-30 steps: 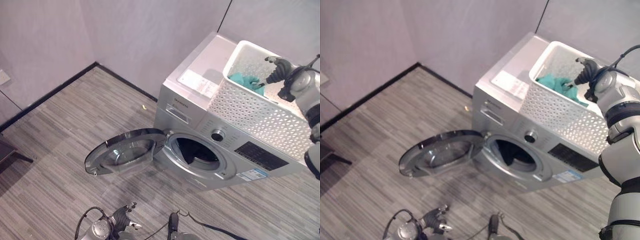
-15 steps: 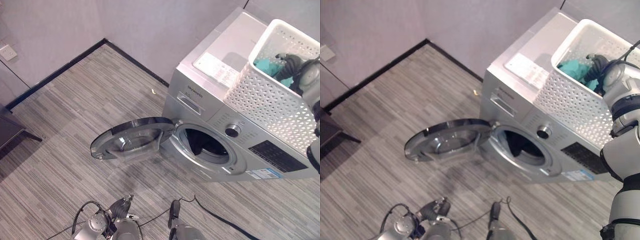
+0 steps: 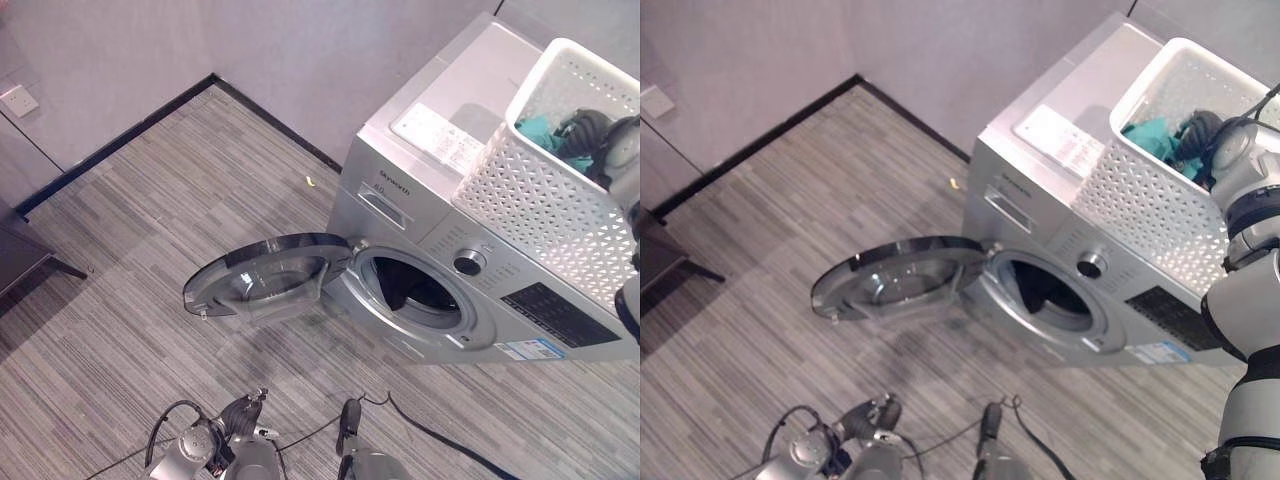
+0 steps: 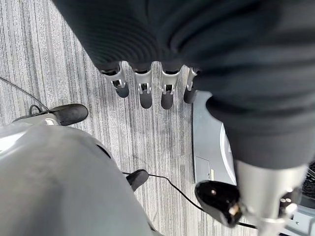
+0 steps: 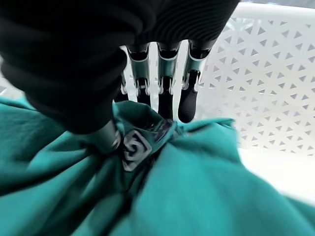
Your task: Grab the laundry basket,head to the washer,open it,put in the laundry and shut it.
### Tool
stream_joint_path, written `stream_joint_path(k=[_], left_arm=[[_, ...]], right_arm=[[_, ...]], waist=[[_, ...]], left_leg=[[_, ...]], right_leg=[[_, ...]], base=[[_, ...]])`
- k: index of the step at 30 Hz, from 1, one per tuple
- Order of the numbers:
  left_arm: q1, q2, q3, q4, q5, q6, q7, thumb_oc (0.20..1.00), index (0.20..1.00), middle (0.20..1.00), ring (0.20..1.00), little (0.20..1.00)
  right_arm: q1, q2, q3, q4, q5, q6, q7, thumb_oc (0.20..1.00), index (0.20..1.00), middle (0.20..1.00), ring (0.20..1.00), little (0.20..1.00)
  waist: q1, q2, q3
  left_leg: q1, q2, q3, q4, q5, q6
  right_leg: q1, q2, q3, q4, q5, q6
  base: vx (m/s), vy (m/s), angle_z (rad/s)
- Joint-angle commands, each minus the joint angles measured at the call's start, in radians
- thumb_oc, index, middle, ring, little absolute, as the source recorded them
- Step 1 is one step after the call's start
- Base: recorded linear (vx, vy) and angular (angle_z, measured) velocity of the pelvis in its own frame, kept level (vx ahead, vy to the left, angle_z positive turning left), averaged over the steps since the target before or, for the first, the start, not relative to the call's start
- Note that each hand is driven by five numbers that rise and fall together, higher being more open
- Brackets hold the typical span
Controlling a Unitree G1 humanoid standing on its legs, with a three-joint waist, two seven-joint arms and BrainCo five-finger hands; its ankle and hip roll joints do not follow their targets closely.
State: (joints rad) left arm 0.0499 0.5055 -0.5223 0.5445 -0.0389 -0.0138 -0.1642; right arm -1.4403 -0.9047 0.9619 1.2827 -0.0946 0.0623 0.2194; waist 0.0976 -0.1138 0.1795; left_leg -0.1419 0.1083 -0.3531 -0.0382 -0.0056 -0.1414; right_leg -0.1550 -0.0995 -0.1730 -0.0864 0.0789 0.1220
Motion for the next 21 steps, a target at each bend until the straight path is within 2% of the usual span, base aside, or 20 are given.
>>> stream_joint_path(k=[1,7,14,21], left_arm=[[-0.015,0.021,-0.018,-0.034,-0.016,-0.02,-0.004,1.0,1.0,1.0,1.0,1.0],[-0.027,0.008,-0.022,0.001,-0.015,-0.026,0.004,1.0,1.0,1.0,1.0,1.0],[-0.052,-0.012,-0.029,0.052,-0.001,-0.046,0.027,1.0,1.0,1.0,1.0,1.0],[-0.062,-0.018,-0.033,0.077,0.0,-0.05,0.041,1.0,1.0,1.0,1.0,1.0]], right_arm=[[-0.119,-0.044,0.021,0.074,-0.02,0.006,-0.061,0.2,0.2,0.2,0.2,0.2],[-0.127,-0.061,-0.015,0.081,0.002,-0.001,-0.107,0.2,0.2,0.2,0.2,0.2],[-0.17,-0.114,-0.082,0.066,0.066,-0.025,-0.237,0.2,0.2,0.2,0.2,0.2],[-0.193,-0.132,-0.107,0.057,0.068,-0.021,-0.314,0.2,0.2,0.2,0.2,0.2]], waist=[[0.027,-0.015,-0.007],[0.021,-0.022,-0.023],[0.006,-0.032,-0.06],[-0.005,-0.042,-0.087]], left_leg=[[0.105,0.002,0.089,-0.013,-0.103,0.087],[0.132,0.001,0.094,-0.015,-0.115,0.089],[0.175,-0.004,0.107,-0.015,-0.139,0.092],[0.214,-0.005,0.121,-0.019,-0.155,0.095]], right_leg=[[-0.102,-0.051,0.056,0.046,0.035,0.033],[-0.078,-0.051,0.057,0.039,0.034,0.035],[-0.041,-0.054,0.058,0.028,0.036,0.042],[-0.014,-0.054,0.066,0.02,0.038,0.045]], base=[[0.0,0.0,0.0],[0.01,0.001,0.0],[0.0,0.005,0.0],[0.01,0.014,-0.01]])
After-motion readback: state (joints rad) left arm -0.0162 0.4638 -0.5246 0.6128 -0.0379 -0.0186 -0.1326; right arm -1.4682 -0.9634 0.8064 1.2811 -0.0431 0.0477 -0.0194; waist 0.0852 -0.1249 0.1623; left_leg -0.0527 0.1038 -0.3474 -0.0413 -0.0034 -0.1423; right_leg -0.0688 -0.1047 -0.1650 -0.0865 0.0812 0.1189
